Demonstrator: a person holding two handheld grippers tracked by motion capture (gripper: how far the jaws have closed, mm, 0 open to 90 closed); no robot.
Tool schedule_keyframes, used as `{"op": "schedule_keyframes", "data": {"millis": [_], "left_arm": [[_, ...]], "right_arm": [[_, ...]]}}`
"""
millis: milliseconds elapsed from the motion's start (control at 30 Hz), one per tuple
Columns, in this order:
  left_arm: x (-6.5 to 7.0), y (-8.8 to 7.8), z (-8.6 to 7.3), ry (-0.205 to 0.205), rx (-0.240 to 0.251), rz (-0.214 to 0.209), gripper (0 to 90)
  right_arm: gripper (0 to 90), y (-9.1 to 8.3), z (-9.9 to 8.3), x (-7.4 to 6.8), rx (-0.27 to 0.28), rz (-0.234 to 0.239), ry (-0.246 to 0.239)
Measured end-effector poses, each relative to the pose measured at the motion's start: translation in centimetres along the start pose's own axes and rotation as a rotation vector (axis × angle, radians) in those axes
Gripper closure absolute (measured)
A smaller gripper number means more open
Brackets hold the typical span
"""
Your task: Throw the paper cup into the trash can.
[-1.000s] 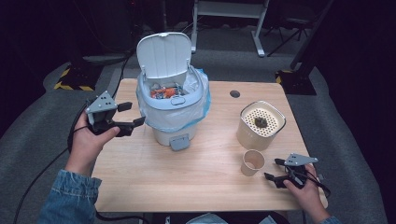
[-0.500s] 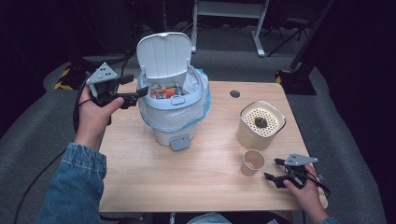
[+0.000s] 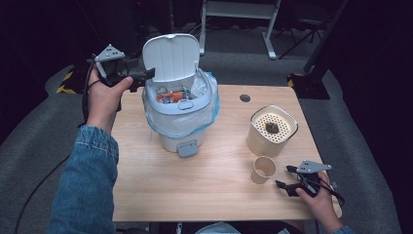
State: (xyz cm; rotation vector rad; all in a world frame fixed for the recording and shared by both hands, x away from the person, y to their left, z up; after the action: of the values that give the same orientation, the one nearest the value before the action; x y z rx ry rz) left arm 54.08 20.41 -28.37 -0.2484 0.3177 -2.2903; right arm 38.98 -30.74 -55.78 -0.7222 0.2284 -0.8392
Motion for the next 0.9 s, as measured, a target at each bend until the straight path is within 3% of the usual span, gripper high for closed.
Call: {"op": "schedule_keyframes", "data": {"millis": [133,233,433,533,700,833,900], "left_arm": [[-0.4,0.7,0.5,-0.001,0.011,-0.007,28.0],[-0.2,1.0,1.0,0.004,0.030,-0.038,29.8],[0.4,0.6,1.3,0.040,0.003,-0.031,34.8],[1.3,-0.1,1.6,0.040,0.018,-0.091,41.6],[3.2,-0.9,1.0,0.088,-0.034,-0.162,41.1],[5.3,-1.8,1.3,0.088,0.006,-0.258,41.8],[6.1,-2.0,1.4,0.090,0.000,-0.284,41.4]], "right_arm": [[19.2,0.0,0.0,0.0,0.000,0.000,0.000],[19.2,0.0,0.0,0.0,0.000,0.000,0.000],[19.2,0.0,0.0,0.0,0.000,0.001,0.001],[19.2,0.0,0.0,0.0,0.000,0.001,0.000],[19.2,0.0,0.0,0.0,0.000,0.000,0.000],[19.2,0.0,0.0,0.0,0.000,0.000,0.000],[19.2,0.0,0.0,0.0,0.000,0.000,0.000]]}}
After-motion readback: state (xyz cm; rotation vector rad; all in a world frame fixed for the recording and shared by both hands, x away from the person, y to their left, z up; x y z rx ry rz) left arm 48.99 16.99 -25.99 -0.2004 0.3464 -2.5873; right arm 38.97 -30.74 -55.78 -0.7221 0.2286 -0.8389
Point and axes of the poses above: each handheld gripper's, and its own axes: y roughly forward along the jaws, z roughly out of its top, x roughly to its right, the point moved 8 cm from there along y, roughly forward along the jaws, and after that the axes turned 7 degrees about -z, right-handed, at the moved point
